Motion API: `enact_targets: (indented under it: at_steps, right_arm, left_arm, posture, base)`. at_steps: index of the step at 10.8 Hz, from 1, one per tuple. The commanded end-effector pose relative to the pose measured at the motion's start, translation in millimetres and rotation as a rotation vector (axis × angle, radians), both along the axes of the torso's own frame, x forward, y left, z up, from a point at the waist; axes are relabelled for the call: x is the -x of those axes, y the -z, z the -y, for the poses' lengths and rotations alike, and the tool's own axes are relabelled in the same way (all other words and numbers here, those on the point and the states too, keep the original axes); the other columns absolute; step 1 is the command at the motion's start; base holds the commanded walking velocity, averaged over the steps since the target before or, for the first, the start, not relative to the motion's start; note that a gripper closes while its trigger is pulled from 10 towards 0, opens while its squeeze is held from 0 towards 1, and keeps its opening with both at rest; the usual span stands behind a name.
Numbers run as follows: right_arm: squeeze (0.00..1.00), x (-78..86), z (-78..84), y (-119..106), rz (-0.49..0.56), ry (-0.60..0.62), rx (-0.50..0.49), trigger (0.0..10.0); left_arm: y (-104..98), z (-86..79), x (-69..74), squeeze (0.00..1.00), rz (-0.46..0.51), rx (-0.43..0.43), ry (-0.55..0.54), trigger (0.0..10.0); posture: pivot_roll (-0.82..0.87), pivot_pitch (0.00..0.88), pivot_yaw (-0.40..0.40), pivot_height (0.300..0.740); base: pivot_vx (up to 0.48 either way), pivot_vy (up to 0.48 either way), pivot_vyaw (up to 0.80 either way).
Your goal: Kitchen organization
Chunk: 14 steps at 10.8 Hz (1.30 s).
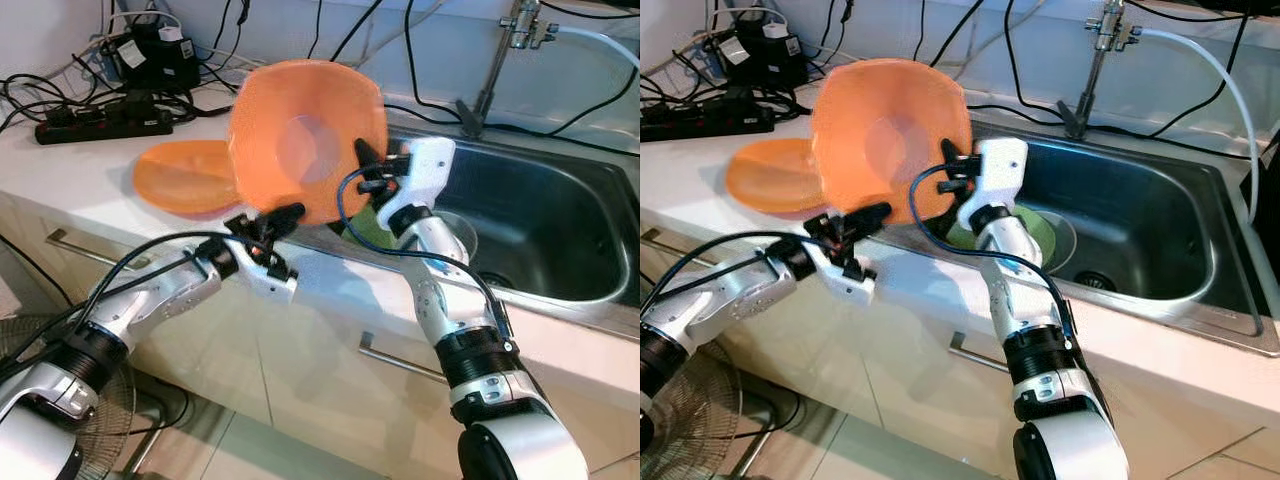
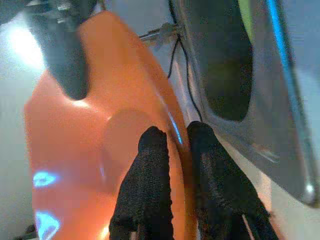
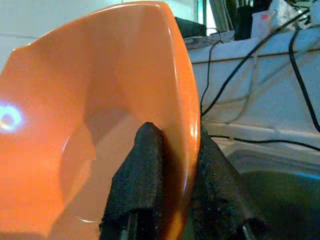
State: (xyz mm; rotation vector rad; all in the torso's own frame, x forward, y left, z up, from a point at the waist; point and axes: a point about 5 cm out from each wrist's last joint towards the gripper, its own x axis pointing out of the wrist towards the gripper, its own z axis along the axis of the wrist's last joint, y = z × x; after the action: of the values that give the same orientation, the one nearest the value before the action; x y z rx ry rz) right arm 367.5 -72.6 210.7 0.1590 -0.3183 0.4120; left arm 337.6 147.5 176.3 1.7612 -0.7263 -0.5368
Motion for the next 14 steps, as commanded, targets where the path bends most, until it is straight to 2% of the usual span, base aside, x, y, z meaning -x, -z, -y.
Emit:
enact_targets:
  at_steps: [1, 5, 6, 8, 9, 10, 11, 12, 13, 14]
  right_arm:
    - [0.0, -1.5, 4.1, 1.3, -0.008, 0.016, 0.034, 0.0]
    - [0.0, -5.6, 12.9, -6.0, -0.024, 0.046, -0.075, 0.0]
    - [0.0, -7.6, 18.5, -9.7, -0.019, 0.066, -0.11, 0.0]
    - [0.0, -15.2, 42.2, -20.2, -0.018, 0.159, -0.222, 0.0]
    - [0.0, -19.8, 59.8, -24.3, -0.018, 0.24, -0.261, 0.0]
    - [0.0, -22.0, 69.5, -26.2, -0.012, 0.29, -0.266, 0.0]
    - [0.0, -26.3, 86.5, -28.7, -0.012, 0.392, -0.243, 3.4]
    - [0.0, -27.3, 90.6, -29.6, 0.004, 0.428, -0.177, 10.0]
    - [0.0, -31.1, 96.4, -25.7, -0.026, 0.459, -0.135, 10.0]
    - [0.0, -33.1, 98.7, -23.6, -0.037, 0.478, -0.096, 10.0]
  left_arm:
    - [-13.7, 1.1, -3.0, 1.0, 0.037, 0.037, 0.001, 10.0]
    - [-13.2, 0.3, -3.5, 1.0, 0.025, 0.08, -0.018, 10.0]
    - [-12.8, -0.4, -3.4, 0.0, 0.021, 0.099, -0.023, 10.0]
    - [-9.8, -1.6, -1.8, 0.0, -0.004, 0.133, -0.038, 10.0]
    - [-5.1, -2.8, -0.7, 0.0, -0.045, 0.184, -0.061, 10.0]
    - [-4.5, -2.6, -0.3, 0.0, -0.082, 0.258, -0.077, 10.0]
    - [2.3, 1.8, -1.5, 0.0, -0.275, 0.551, -0.153, 10.0]
    - [5.1, 7.0, 0.4, 0.0, -0.371, 0.734, -0.173, 10.0]
    - [5.1, 17.9, 3.7, 0.0, -0.5, 0.944, -0.172, 10.0]
    - [5.5, 24.5, 6.0, 0.0, -0.571, 1.027, -0.165, 10.0]
  posture:
    - [0.21, 0.0, 0.003, 0.74]
    - [0.21, 0.0, 0.004, 0.74]
    - [0.21, 0.0, 0.003, 0.74]
    - [0.21, 0.0, 0.002, 0.74]
    - [0.21, 0.0, 0.003, 0.74]
    - [0.21, 0.0, 0.003, 0.74]
    - [0.22, 0.0, 0.008, 0.74]
    - [0.22, 0.0, 0.008, 0.74]
    - [0.22, 0.0, 0.006, 0.74]
    - [0.22, 0.0, 0.001, 0.74]
  base:
    - [0.0, 0.0, 0.0]
    - [0.0, 0.0, 0.0]
    - [0.0, 0.0, 0.0]
    - [0.0, 0.0, 0.0]
    - [0.0, 0.0, 0.0]
    - [0.0, 0.0, 0.0]
    - [0.0, 0.0, 0.0]
    - [0.0, 0.0, 0.0]
    - [0.0, 0.0, 0.0]
    - [0.0, 0.0, 0.0]
